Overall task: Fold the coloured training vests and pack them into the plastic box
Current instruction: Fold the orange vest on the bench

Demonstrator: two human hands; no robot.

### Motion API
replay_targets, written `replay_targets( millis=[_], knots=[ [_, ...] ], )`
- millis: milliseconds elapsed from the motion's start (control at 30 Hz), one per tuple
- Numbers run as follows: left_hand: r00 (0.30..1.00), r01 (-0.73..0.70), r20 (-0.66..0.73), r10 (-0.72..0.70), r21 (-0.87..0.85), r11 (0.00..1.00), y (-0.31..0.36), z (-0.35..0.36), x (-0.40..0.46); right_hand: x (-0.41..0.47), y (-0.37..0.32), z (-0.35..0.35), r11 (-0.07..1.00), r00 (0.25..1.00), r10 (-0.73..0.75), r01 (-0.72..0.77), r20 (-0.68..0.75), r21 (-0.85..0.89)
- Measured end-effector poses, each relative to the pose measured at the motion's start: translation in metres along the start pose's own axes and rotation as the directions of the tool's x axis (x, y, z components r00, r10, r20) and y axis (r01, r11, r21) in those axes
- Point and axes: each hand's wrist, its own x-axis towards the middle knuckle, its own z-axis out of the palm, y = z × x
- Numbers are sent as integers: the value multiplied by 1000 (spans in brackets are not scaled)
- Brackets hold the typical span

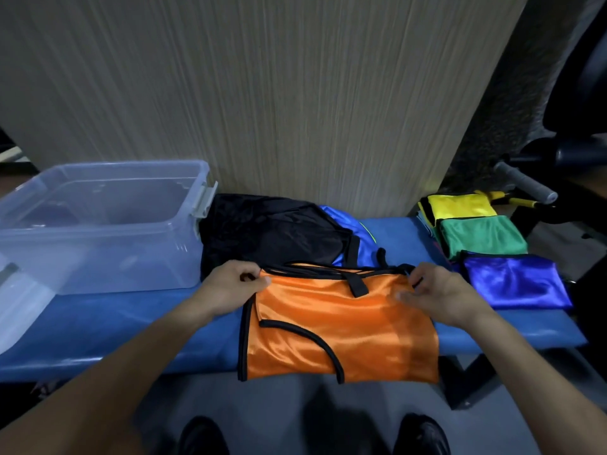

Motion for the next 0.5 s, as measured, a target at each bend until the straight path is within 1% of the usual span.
replay_targets(
  millis=[33,100,167,200,233,267,300,333,367,400,433,467,500],
  knots=[
    [999,-12,-29,14,66,998,0,-1,1,0,-3,-1,1000,1000,-26,26,-14,-5],
    [999,-12,-39,20,197,980,-2,-2,3,1,-10,-1,995,995,-102,102,-20,13],
    [998,-2,-59,21,301,954,3,-1,-1,1,-15,2,976,976,-216,216,32,11],
    [993,-18,-99,60,375,927,7,-1,-3,0,-18,4,960,958,-281,281,65,2],
    [981,-48,-144,126,452,891,13,-1,-5,1,-21,7,939,935,-344,345,92,-1],
    [956,-112,-180,230,502,858,20,1,-6,2,-23,11,916,911,-399,402,106,-4],
    [915,-218,-188,357,514,830,29,3,-9,3,-27,15,893,889,-444,449,114,-27],
    [866,-348,-156,476,496,796,37,8,-11,5,-30,19,870,870,-479,489,120,-69],
    [821,-469,-85,564,464,752,46,15,-14,7,-34,23,846,853,-509,521,120,-116],
    [784,-561,1,621,430,707,52,24,-16,9,-38,27,823,838,-534,545,113,-160],
    [760,-616,83,645,409,673,56,34,-16,10,-41,30,802,826,-555,562,96,-201],
    [750,-640,148,645,410,650,57,45,-14,11,-45,34,787,817,-571,571,72,-233],
    [751,-639,182,634,440,631,56,54,-11,12,-48,36,781,813,-581,571,43,-254]
  ],
)
